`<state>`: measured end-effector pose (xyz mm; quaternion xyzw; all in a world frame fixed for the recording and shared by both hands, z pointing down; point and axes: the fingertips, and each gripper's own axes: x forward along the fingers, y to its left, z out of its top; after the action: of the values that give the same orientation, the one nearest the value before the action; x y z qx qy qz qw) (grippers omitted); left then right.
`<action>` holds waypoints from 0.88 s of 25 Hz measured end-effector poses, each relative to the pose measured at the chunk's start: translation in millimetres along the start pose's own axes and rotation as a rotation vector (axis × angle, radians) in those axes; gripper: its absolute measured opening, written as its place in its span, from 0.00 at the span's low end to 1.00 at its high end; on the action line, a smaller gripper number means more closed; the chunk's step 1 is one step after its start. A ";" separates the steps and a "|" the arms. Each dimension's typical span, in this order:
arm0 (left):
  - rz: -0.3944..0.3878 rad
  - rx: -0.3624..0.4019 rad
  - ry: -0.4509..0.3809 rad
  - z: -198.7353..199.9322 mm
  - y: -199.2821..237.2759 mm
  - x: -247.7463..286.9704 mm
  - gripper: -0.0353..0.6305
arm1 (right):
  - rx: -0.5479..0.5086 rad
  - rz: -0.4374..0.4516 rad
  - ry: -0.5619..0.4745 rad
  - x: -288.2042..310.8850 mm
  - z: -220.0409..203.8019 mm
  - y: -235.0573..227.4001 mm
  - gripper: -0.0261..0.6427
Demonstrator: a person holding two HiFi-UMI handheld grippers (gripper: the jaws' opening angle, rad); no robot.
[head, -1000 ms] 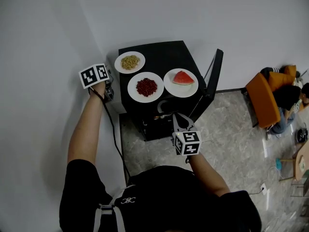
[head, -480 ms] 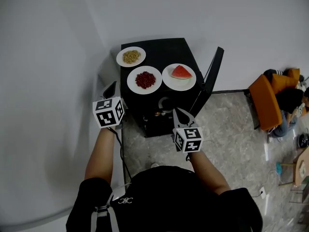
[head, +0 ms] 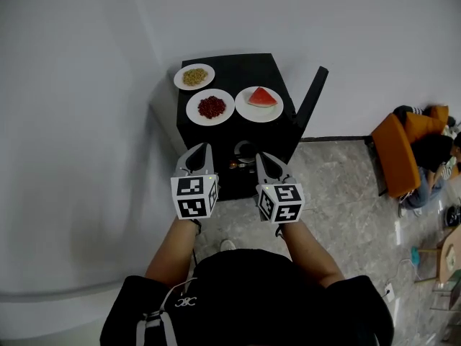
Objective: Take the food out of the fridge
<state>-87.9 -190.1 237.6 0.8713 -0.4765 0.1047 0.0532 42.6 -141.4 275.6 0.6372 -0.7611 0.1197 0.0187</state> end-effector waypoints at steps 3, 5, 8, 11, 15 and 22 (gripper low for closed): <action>-0.017 0.000 -0.017 -0.3 -21.4 -11.0 0.05 | 0.000 0.019 -0.018 -15.4 3.9 4.3 0.03; -0.013 0.013 -0.027 -2.8 -29.2 -16.9 0.05 | 0.005 0.027 -0.025 -22.7 2.4 5.3 0.03; -0.011 0.013 -0.032 -8.0 -36.7 -22.6 0.05 | 0.007 0.026 -0.022 -31.0 -3.3 4.1 0.03; -0.033 -0.036 -0.034 -11.4 -45.0 -27.9 0.05 | 0.010 0.020 -0.020 -40.8 -6.9 0.9 0.03; -0.050 -0.067 -0.024 -17.2 -54.8 -31.3 0.05 | 0.017 0.015 -0.012 -51.6 -11.9 -3.6 0.03; -0.091 -0.145 0.040 -39.1 -75.1 -30.0 0.05 | 0.025 0.000 -0.001 -68.9 -19.0 -15.6 0.03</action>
<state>-45.6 -117.5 269.2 0.8836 -0.4417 0.0848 0.1304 68.3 -73.5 284.0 0.6372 -0.7597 0.1290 0.0104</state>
